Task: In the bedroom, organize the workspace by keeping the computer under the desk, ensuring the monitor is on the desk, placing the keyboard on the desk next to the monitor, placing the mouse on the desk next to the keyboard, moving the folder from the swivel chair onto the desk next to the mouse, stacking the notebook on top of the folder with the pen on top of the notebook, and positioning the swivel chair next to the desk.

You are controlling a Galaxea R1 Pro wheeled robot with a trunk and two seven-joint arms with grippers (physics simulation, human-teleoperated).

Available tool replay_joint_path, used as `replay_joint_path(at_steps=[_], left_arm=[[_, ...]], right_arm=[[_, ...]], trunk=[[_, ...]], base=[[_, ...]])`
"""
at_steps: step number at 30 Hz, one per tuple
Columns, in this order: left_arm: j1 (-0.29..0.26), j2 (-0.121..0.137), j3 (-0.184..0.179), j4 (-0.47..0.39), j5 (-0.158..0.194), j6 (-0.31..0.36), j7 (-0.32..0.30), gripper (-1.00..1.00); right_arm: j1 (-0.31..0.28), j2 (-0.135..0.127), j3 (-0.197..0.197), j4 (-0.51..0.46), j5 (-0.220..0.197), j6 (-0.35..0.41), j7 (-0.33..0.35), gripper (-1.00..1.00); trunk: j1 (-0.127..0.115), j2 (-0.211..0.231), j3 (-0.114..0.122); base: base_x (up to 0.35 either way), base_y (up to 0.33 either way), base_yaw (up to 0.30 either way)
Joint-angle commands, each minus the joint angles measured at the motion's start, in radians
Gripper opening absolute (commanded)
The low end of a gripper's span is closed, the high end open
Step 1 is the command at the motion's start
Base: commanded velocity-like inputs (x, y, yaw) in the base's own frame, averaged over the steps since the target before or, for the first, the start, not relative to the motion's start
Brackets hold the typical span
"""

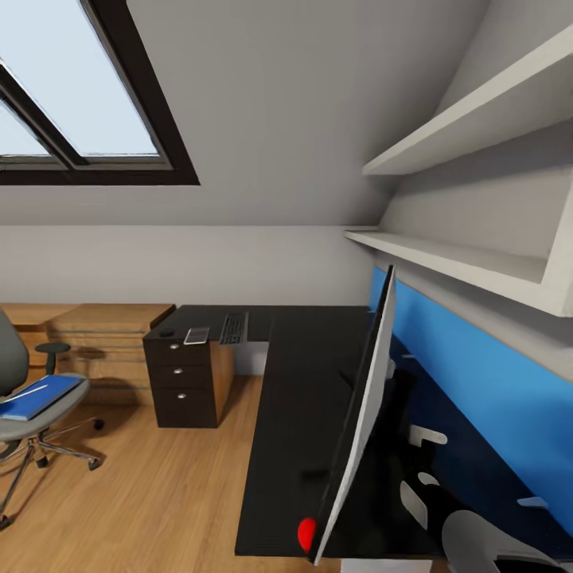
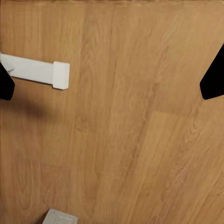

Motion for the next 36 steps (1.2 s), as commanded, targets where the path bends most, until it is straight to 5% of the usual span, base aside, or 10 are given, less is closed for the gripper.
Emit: replay_joint_path(at_steps=[1,12,36], left_arm=[[-0.001,0.001,-0.008,0.000,0.009,-0.004,0.003,1.00],[-0.001,0.001,-0.008,0.000,0.009,-0.004,0.003,1.00],[-0.001,0.001,-0.008,0.000,0.009,-0.004,0.003,1.00]], right_arm=[[-0.001,0.000,-0.002,0.001,-0.006,-0.004,0.003,1.00],[-0.001,0.000,-0.001,0.001,-0.006,-0.004,0.003,1.00],[-0.001,0.000,-0.003,0.013,-0.005,-0.007,0.003,1.00]], trunk=[[0.000,-0.001,-0.001],[0.000,-0.001,-0.001],[0.000,-0.001,-0.001]], base=[[-0.247,0.000,0.000],[-0.186,0.000,0.000],[-0.008,0.000,0.000]])
